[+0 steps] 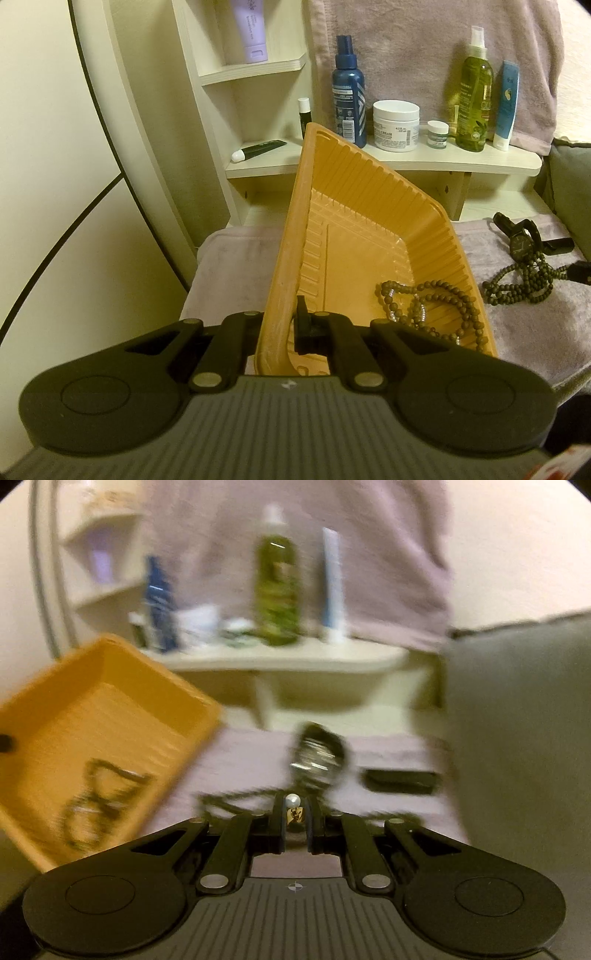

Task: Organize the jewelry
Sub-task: 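Carry the earring into the tray and open the right gripper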

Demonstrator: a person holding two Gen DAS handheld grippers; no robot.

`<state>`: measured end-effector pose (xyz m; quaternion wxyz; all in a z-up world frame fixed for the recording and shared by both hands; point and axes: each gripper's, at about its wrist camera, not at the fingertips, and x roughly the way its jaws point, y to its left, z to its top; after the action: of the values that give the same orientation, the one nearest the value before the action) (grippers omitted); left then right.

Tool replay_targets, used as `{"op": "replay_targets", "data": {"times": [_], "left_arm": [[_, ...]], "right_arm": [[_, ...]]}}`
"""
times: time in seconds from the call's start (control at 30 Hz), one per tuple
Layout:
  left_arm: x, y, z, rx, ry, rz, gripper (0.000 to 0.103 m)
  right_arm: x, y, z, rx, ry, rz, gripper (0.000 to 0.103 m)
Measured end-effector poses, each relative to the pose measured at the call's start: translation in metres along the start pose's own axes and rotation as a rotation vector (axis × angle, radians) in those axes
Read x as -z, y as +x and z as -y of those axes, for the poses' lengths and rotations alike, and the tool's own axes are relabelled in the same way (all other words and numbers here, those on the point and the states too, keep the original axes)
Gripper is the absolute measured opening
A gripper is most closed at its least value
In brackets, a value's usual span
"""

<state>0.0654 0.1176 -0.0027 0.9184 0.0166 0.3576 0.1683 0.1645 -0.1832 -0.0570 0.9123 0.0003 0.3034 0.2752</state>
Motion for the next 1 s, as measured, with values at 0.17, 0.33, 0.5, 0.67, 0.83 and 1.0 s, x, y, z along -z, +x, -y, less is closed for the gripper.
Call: {"op": "replay_targets", "data": {"times": [0.17,0.33,0.5,0.67,0.83,1.0], "left_arm": [[0.0,0.0,0.0,0.001,0.0,0.001,0.006],[0.0,0.0,0.001,0.001,0.0,0.001,0.006],[0.0,0.0,0.001,0.001,0.0,0.002,0.006],[0.0,0.0,0.001,0.002,-0.001,0.002,0.006],[0.0,0.0,0.001,0.003,-0.002,0.002,0.006],[0.0,0.0,0.001,0.002,-0.002,0.002,0.006]], "right_arm": [[-0.014,-0.001,-0.042,-0.2,-0.048,-0.013,0.01],[-0.016,0.005,-0.079,-0.309,-0.112,-0.034,0.01],[-0.014,0.012,-0.097,-0.353,-0.131,-0.048,0.01],[-0.016,0.017,-0.103,-0.37,-0.132,-0.057,0.01],[-0.015,0.021,-0.11,-0.385,-0.147,-0.068,0.01],[-0.014,0.024,-0.115,-0.403,-0.143,-0.076,0.01]]}}
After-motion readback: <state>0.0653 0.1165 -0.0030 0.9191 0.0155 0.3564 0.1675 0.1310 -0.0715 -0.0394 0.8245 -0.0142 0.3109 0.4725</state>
